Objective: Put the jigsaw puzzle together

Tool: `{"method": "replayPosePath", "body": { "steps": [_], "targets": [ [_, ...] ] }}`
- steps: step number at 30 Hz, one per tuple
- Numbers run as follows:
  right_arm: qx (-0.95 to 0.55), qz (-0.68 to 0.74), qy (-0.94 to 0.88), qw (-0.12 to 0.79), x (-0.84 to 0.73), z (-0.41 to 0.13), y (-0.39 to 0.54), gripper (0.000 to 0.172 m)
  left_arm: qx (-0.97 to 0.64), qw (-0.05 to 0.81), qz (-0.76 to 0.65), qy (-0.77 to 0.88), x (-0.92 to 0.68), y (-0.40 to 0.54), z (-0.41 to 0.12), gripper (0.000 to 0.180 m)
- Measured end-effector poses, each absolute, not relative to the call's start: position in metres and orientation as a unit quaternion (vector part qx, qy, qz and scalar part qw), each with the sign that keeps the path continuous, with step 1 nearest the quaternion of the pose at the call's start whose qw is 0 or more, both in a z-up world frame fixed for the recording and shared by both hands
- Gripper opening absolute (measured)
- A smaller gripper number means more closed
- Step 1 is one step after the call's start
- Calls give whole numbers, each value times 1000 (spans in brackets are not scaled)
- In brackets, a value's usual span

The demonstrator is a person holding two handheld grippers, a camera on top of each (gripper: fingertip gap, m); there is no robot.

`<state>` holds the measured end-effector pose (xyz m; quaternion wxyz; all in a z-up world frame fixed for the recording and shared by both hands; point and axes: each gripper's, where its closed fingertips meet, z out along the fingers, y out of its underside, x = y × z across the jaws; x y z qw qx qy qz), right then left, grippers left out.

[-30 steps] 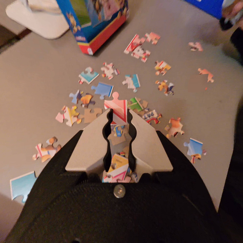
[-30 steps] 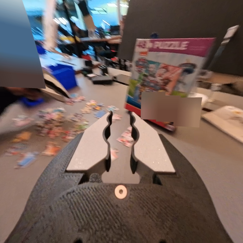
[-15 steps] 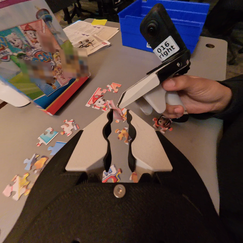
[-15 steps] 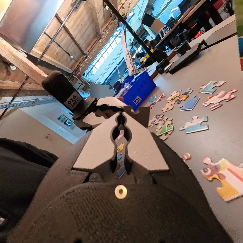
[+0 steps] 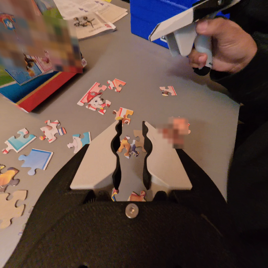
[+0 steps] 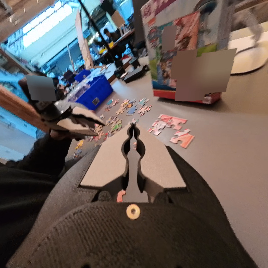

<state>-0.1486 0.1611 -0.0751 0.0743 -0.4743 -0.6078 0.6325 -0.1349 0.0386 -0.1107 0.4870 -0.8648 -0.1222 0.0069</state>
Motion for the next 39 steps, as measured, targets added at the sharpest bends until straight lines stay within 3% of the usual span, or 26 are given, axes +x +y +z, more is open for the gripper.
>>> {"method": "replayPosePath", "body": {
  "steps": [2,4,7,9,13,16,20,23,31,39],
  "targets": [
    [-423,616,-662,49,-133,-90,122,9,-874,468,-19,-127,-129,36,-122,25],
    [-361,570,-738,30,-117,-114,82,32,-884,448,-29,-129,-123,35,-134,26],
    [-268,427,-856,117,-115,-154,60,52,-890,437,-30,-129,-117,33,-142,26],
    [-222,366,-889,161,-123,-166,56,52,-885,444,-33,-134,-116,32,-141,26],
    [-231,359,-901,79,-119,-177,39,70,-875,459,-33,-150,-116,27,-135,26],
    [-241,348,-904,65,-116,-186,41,82,-870,466,-32,-158,-115,22,-134,26],
    [-228,346,-905,93,-114,-193,39,69,-863,476,-51,-164,-114,19,-137,26],
    [-231,349,-904,90,-113,-192,36,45,-861,480,-56,-159,-115,20,-135,26],
    [-252,391,-884,42,-108,-176,37,44,-870,479,-55,-98,-102,20,-134,36],
    [-260,487,-818,-159,-79,-126,35,44,-889,455,-10,56,-72,32,-142,44]
  ]
}}
